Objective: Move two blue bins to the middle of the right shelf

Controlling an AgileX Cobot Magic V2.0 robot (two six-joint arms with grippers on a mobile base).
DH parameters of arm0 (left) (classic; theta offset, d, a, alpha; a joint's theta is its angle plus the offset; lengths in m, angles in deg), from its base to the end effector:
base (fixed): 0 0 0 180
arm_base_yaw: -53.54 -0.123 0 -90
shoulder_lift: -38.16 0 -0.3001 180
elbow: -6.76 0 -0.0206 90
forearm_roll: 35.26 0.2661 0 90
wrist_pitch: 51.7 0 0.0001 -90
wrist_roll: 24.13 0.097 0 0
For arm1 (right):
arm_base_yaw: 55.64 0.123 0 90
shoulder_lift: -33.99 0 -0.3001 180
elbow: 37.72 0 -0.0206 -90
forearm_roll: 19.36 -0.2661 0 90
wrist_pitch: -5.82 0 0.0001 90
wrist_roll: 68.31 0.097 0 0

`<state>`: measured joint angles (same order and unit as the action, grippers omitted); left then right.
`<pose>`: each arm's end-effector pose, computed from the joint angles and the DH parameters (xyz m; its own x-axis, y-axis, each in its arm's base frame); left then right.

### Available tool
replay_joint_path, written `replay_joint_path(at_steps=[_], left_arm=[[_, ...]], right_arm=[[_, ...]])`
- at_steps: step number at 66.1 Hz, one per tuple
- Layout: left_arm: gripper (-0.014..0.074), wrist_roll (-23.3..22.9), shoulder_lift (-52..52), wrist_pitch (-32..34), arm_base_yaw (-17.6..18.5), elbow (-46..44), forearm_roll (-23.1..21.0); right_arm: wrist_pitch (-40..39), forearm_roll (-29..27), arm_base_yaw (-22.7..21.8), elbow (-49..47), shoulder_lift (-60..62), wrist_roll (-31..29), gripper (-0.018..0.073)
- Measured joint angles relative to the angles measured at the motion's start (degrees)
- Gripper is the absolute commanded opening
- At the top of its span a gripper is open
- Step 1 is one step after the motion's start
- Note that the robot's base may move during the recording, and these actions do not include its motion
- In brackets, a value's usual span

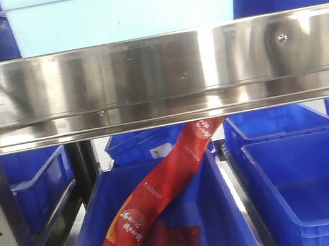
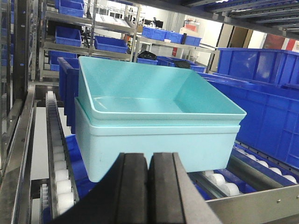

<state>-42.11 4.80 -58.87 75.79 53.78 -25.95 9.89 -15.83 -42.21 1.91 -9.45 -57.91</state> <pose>0.0981 -0.0380 0.3570 -0.0141 -0.1584 -0.9873 0.3620 0.9196 -0.1527 0.1369 0.0322 0.3867 0.0210 0.1282 -0.9915 -0.2322 0.9653 0.1198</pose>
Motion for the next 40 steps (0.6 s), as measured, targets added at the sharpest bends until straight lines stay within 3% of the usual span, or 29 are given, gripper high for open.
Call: replay_joint_path(at_steps=[15,25,40], left_arm=[[-0.0111,0.0,0.0,0.0,0.0,0.0,0.0],[-0.0111,0.0,0.0,0.0,0.0,0.0,0.0],[-0.0111,0.0,0.0,0.0,0.0,0.0,0.0]], right_arm=[[-0.5,0.0,-0.4,0.7,1.7,0.0,-0.0166],[-1.8,0.0,-5.1,5.8,8.4,-0.4,-0.0166],[-2.7,-7.0,-13.2,18.7,18.3,-16.1,-0.0166]])
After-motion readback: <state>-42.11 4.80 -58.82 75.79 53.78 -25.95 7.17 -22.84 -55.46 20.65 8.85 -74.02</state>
